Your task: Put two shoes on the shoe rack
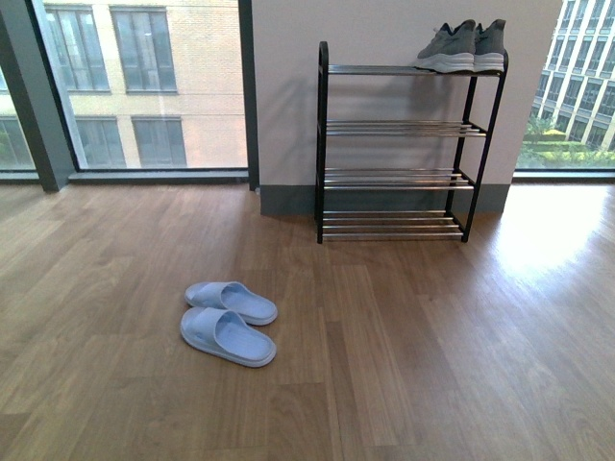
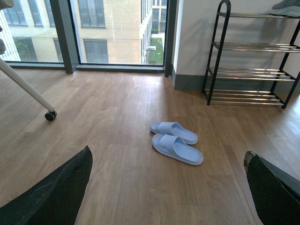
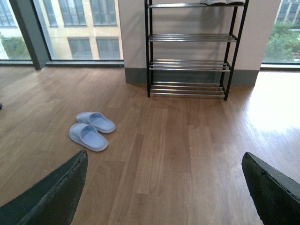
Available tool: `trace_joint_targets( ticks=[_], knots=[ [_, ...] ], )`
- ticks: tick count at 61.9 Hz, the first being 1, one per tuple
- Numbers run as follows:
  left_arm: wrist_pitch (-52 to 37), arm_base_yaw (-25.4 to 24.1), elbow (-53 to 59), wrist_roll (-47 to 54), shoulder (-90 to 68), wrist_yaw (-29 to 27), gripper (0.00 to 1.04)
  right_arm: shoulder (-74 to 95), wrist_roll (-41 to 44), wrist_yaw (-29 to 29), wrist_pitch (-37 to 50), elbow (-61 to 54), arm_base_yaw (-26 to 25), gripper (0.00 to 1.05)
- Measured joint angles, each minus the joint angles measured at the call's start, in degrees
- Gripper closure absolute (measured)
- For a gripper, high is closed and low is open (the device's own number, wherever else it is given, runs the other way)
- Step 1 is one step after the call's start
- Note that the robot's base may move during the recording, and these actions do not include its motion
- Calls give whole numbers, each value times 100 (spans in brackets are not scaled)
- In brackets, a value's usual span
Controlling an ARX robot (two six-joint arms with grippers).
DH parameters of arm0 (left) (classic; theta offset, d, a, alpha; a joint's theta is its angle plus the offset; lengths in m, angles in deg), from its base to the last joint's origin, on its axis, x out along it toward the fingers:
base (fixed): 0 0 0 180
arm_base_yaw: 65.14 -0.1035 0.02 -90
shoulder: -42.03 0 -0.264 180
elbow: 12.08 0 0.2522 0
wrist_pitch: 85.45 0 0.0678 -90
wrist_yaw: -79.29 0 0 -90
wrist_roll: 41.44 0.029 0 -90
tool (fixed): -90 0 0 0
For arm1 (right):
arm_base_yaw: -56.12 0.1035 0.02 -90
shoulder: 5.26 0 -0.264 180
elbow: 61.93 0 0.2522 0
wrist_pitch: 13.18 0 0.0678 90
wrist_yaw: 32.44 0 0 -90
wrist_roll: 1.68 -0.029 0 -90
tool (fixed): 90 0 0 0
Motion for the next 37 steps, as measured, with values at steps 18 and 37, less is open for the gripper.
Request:
trace_joint_targets(
  ticks=[18, 37],
  knots=[
    [2, 0, 0, 0, 0, -35, 9, -2, 2, -46, 0, 0, 0, 9],
    [0, 0, 0, 0, 0, -13, 9, -2, 0, -24, 0, 0, 0, 9]
  ],
)
